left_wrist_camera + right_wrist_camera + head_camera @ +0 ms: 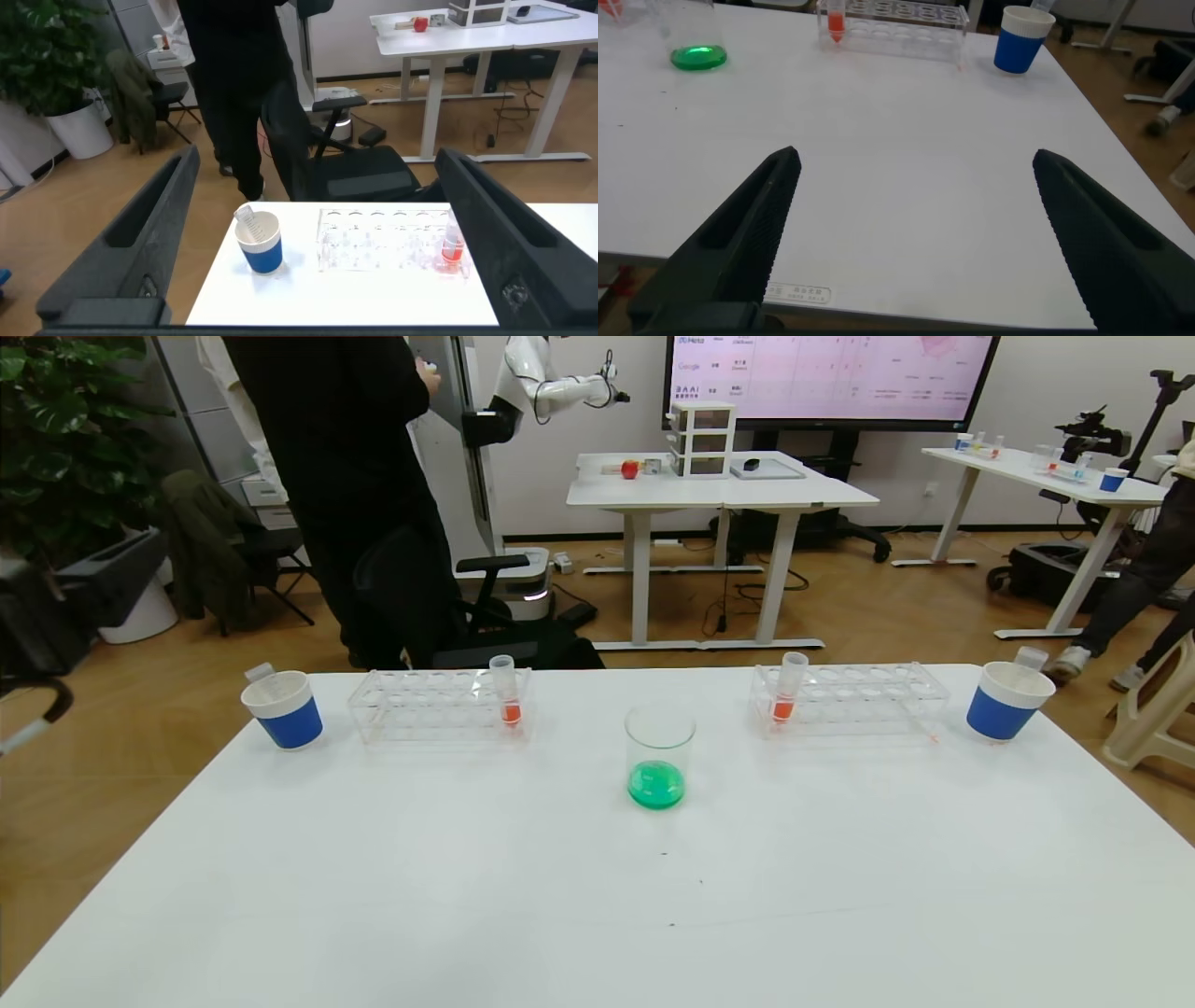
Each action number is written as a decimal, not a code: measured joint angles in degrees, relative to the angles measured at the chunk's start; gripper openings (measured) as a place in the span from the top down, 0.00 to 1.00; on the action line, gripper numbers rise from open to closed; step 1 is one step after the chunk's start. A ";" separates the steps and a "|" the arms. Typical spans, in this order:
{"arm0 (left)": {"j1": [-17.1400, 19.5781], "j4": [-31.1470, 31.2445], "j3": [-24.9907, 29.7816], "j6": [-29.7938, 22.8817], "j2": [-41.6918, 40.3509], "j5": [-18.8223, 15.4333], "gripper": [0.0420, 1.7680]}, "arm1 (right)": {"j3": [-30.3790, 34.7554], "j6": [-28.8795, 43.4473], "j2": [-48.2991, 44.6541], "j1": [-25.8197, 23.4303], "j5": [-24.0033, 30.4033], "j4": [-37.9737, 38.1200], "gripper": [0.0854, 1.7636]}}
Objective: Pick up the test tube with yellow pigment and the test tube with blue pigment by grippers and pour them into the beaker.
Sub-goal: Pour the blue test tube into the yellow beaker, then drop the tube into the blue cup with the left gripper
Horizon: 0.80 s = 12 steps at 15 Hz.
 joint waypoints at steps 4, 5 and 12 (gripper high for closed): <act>2.94 12.48 0.88 0.11 -13.29 0.29 0.01 | 0.00 0.00 0.00 -0.02 -0.02 0.02 0.02; 3.68 15.59 0.90 0.11 -16.24 0.40 0.01 | 0.00 0.00 0.00 -0.02 -0.02 0.02 0.02; 5.14 33.06 3.33 0.41 -39.28 0.73 0.01 | 0.00 0.00 0.00 -0.02 0.00 0.02 0.02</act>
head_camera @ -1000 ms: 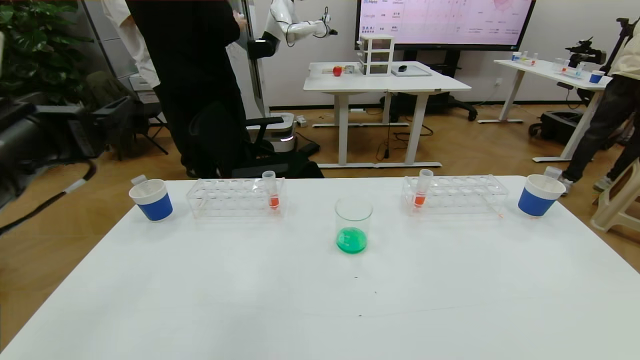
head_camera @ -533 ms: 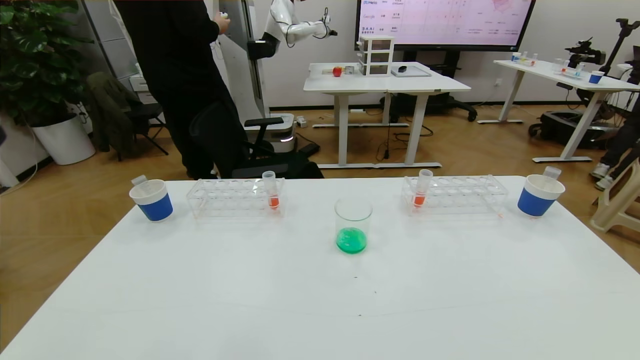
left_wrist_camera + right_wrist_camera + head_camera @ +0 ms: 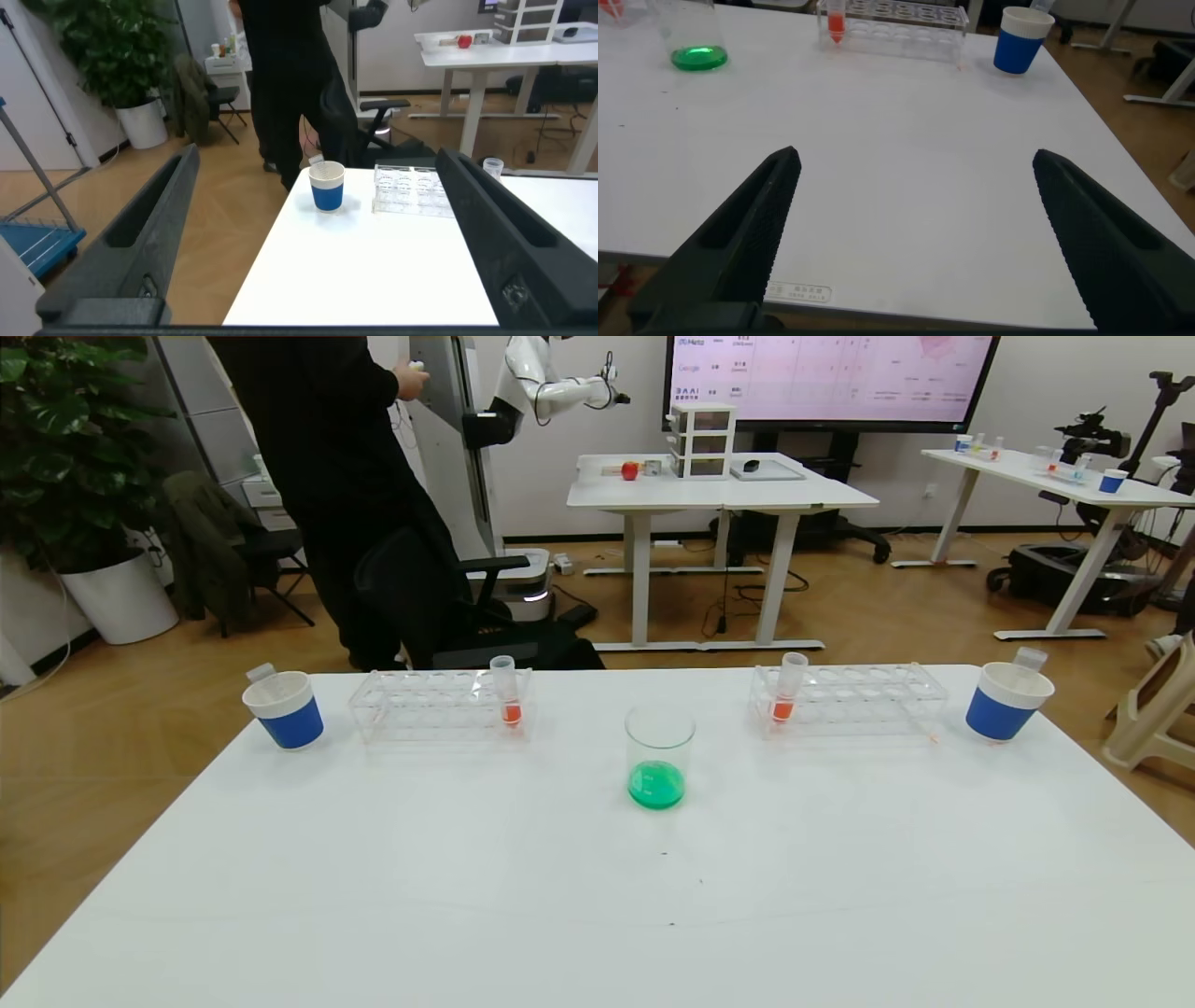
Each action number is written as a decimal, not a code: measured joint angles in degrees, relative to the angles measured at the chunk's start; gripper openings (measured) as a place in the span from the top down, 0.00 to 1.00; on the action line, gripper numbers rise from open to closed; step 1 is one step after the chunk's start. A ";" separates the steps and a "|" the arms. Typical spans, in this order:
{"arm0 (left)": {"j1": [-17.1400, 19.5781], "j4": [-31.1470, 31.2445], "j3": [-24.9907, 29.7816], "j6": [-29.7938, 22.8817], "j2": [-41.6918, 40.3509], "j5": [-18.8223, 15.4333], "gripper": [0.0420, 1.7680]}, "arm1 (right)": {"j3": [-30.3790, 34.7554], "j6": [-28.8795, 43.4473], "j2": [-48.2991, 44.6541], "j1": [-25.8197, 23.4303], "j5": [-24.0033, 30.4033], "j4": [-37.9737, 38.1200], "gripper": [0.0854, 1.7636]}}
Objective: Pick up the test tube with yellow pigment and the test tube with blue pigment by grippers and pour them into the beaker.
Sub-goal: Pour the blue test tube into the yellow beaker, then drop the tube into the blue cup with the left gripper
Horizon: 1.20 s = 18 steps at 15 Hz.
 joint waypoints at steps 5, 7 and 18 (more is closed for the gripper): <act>3.56 0.74 7.20 -0.10 -12.96 -8.16 0.01 | 0.00 0.00 0.00 0.00 0.00 0.00 0.02; 4.13 -0.24 11.84 -0.80 -18.20 -14.24 0.01 | 0.00 0.00 0.00 0.00 0.00 0.00 0.02; 4.39 -0.24 37.46 -4.69 -23.00 -22.14 0.01 | 0.00 0.02 0.00 0.00 0.00 0.05 0.02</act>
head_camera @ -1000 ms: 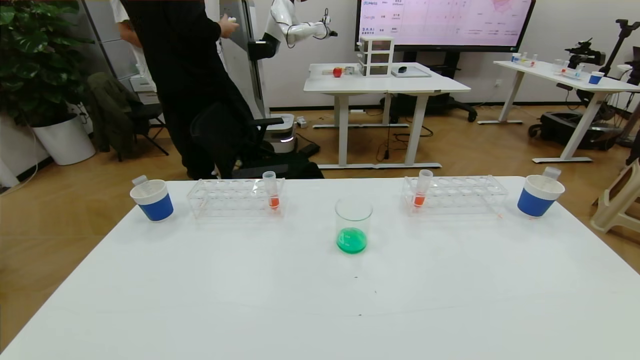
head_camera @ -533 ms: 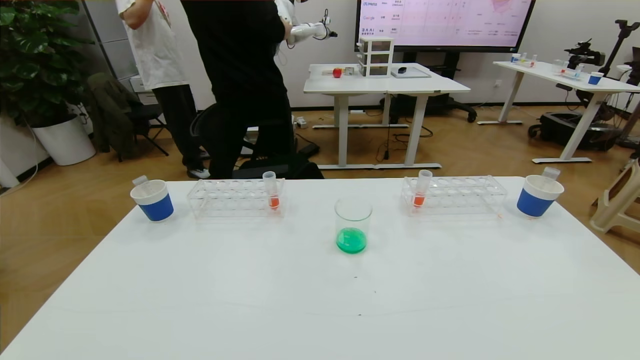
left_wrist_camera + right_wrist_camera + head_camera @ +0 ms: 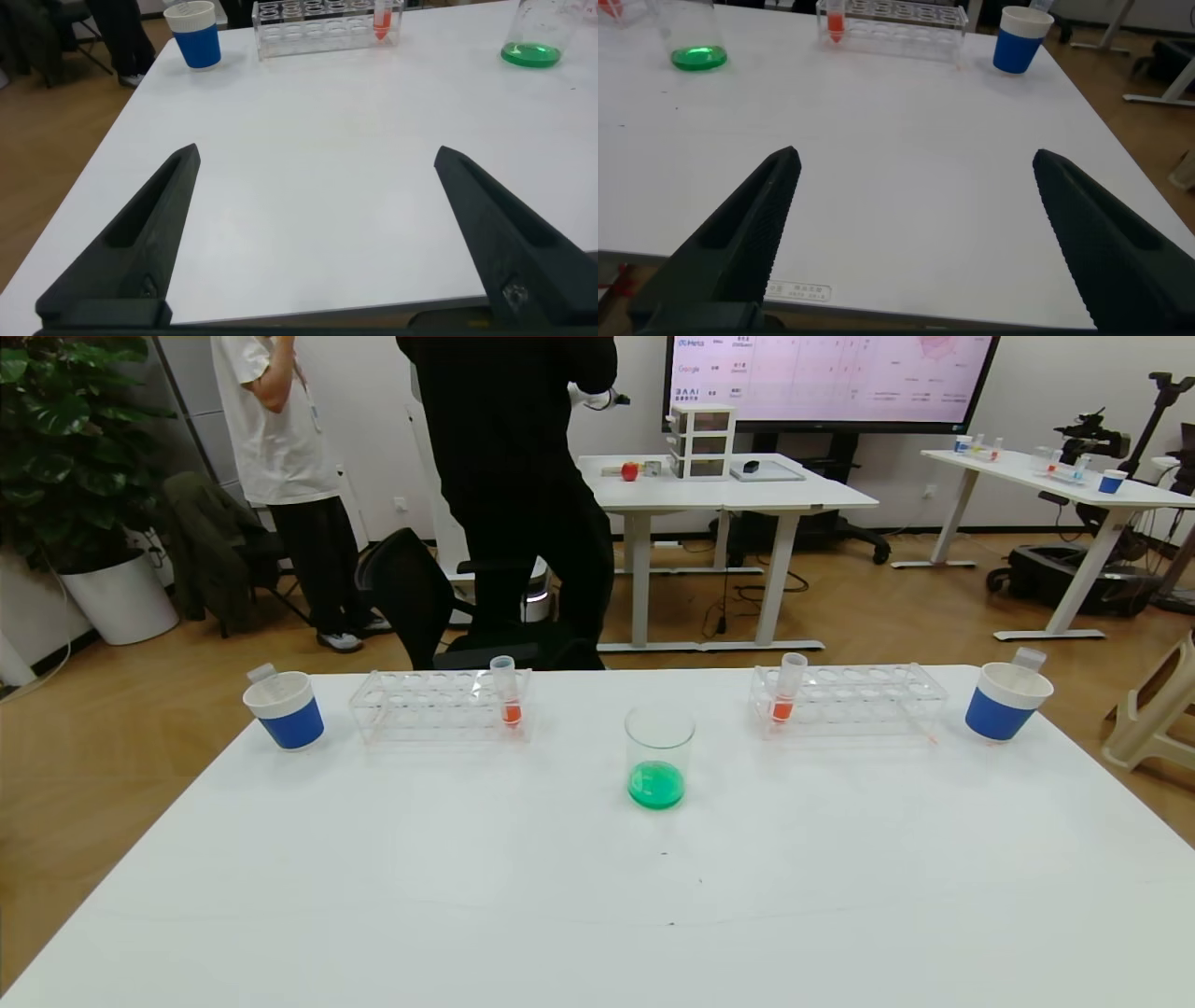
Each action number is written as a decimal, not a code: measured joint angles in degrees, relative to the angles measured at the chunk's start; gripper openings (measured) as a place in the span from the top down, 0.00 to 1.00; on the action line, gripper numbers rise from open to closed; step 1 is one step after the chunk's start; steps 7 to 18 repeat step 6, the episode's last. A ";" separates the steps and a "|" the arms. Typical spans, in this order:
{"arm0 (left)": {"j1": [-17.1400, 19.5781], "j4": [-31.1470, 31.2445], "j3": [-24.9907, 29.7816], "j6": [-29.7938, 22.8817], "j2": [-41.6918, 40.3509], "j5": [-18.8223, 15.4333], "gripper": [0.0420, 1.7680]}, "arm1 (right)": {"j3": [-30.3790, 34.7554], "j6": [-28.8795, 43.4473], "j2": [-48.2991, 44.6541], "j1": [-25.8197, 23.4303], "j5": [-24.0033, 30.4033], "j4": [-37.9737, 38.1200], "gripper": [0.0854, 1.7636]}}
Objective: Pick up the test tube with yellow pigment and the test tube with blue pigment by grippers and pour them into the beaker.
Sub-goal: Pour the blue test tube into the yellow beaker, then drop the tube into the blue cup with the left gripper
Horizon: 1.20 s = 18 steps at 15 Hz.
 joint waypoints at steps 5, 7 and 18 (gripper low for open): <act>0.00 -0.77 0.26 -3.75 0.00 1.71 0.01 | 0.00 0.04 0.00 0.00 0.00 -0.02 0.02; 0.00 -0.77 0.26 -4.08 0.00 1.95 0.01 | 0.00 0.00 0.00 0.00 0.01 0.00 0.02; 0.00 -0.77 0.26 -4.08 0.00 1.95 0.01 | 0.00 0.00 0.00 0.00 0.01 0.00 0.02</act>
